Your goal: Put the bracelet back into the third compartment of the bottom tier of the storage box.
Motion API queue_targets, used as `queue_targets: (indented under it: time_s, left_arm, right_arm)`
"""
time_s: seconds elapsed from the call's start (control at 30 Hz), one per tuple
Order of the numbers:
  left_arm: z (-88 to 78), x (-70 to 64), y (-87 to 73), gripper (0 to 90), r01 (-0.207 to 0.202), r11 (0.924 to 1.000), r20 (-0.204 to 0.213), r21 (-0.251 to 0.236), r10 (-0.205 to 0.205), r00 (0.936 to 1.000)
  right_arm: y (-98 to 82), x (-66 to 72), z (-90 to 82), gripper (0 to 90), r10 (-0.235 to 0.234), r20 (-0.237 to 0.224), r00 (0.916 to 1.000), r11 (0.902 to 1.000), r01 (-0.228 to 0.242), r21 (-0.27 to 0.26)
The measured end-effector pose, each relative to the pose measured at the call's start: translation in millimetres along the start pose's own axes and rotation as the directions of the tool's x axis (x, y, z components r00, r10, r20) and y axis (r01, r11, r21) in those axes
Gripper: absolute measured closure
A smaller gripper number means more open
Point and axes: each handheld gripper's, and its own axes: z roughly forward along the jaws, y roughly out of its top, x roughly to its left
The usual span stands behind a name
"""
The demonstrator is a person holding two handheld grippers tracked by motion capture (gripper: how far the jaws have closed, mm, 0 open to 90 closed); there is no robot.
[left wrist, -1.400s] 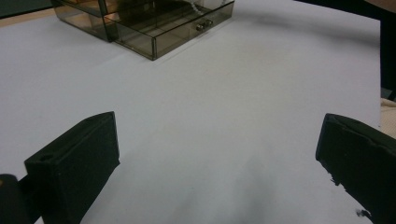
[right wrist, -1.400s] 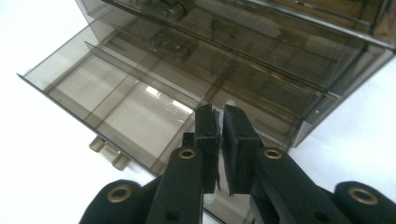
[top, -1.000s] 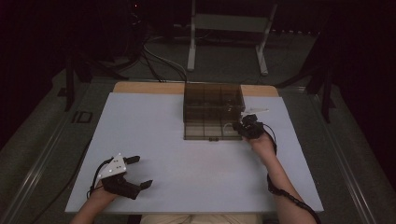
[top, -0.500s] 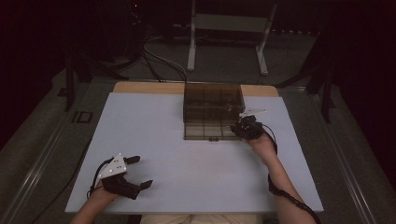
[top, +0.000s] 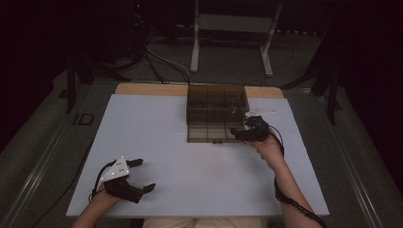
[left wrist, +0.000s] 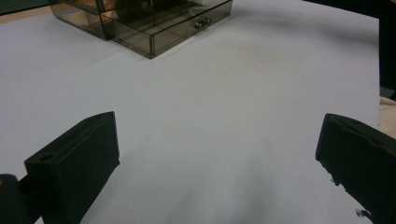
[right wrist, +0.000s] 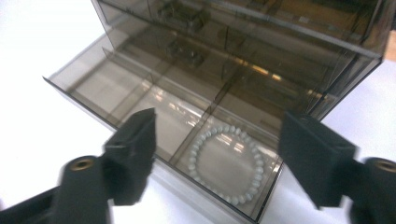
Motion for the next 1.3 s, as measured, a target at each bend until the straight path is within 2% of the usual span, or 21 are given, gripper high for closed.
queue_targets:
  time_s: [0.2, 0.37, 0.43, 0.47, 0.57, 0.77, 0.83, 1.03, 1.3]
  left_arm:
    - [0.4, -0.2, 0.2, 0.9, 0.000, 1.0000, 0.002, 0.001, 0.000, 1.0000]
    - [0.4, 0.3, 0.2, 0.9, 0.002, 1.0000, 0.001, -0.001, -0.002, 1.0000]
    - [0.5, 0.3, 0.2, 0.9, 0.002, 1.0000, 0.002, 0.000, -0.002, 1.0000]
    - [0.6, 0.2, 0.1, 0.9, 0.003, 1.0000, 0.003, 0.001, -0.003, 1.0000]
    - [0.6, 0.4, 0.2, 0.9, 0.002, 1.0000, 0.004, 0.000, -0.002, 1.0000]
    - [0.9, 0.1, 0.4, 0.9, 0.002, 1.0000, 0.005, 0.001, -0.002, 1.0000]
    - [0.7, 0.3, 0.5, 0.9, 0.002, 1.0000, 0.004, -0.001, -0.002, 1.0000]
    - [0.7, 0.2, 0.5, 0.9, 0.000, 1.0000, 0.005, 0.000, 0.000, 1.0000]
    - [0.5, 0.3, 0.6, 0.9, 0.001, 1.0000, 0.005, -0.003, -0.001, 1.0000]
  right_arm:
    - [4.3, -0.4, -10.9, 17.2, 0.034, 0.000, 0.9994, 0.9990, -0.034, -0.027]
    - [3.6, 1.4, -19.3, 11.9, 0.021, -0.015, 0.9997, 0.9990, -0.022, -0.038]
    - [2.5, 1.9, -21.8, 12.2, 0.028, -0.011, 0.9995, 0.9988, -0.029, -0.041]
    - [0.4, 3.5, -22.7, 12.5, 0.015, 0.001, 0.9999, 0.9992, -0.015, -0.036]
    - [-2.7, 5.0, -22.2, 12.8, 0.013, -0.013, 0.9998, 0.9996, -0.013, -0.024]
    - [-13.3, 13.0, -21.0, 11.1, -0.009, -0.008, 0.9999, 1.0000, 0.009, -0.005]
    - [-16.7, 15.5, -20.8, 11.1, 0.008, -0.013, 0.9999, 0.9999, -0.008, -0.012]
    - [-26.1, 26.0, -19.4, 11.0, -0.010, 0.008, 0.9999, 0.9999, 0.010, -0.003]
    - [-37.1, 36.8, -17.4, 9.0, -0.002, 0.026, 0.9997, 1.0000, 0.001, 0.006]
